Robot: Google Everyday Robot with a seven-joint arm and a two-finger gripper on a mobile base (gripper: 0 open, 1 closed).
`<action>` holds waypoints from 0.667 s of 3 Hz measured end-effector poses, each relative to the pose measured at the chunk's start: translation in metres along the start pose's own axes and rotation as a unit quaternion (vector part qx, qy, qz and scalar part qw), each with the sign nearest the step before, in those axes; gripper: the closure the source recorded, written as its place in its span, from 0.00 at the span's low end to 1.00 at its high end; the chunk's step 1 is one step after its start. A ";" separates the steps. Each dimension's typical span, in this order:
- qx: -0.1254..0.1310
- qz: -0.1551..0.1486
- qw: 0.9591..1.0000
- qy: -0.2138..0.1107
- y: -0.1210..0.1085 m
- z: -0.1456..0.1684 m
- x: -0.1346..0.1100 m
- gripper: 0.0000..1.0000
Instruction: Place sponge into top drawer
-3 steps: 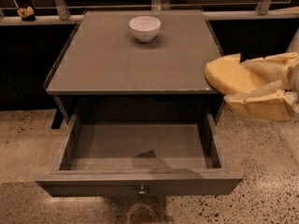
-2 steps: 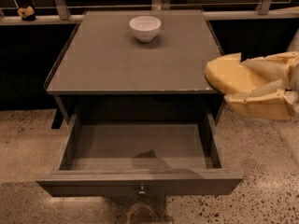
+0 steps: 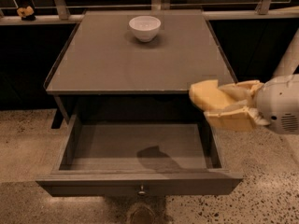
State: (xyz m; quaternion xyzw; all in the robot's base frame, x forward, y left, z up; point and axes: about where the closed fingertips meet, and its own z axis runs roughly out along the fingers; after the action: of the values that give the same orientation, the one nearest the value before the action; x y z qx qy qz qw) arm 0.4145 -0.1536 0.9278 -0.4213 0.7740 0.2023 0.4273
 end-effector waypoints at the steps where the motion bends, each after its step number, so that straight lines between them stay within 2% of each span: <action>1: -0.041 0.051 0.998 -0.003 0.004 0.050 0.037 1.00; 2: -0.041 0.051 0.998 -0.003 0.004 0.050 0.037 1.00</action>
Offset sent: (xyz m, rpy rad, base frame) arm 0.0094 0.0145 -0.0446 0.0624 0.0806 0.0096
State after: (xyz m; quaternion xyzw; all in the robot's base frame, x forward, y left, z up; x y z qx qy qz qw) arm 0.4257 -0.1358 0.8692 -0.3977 0.7840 0.2573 0.4012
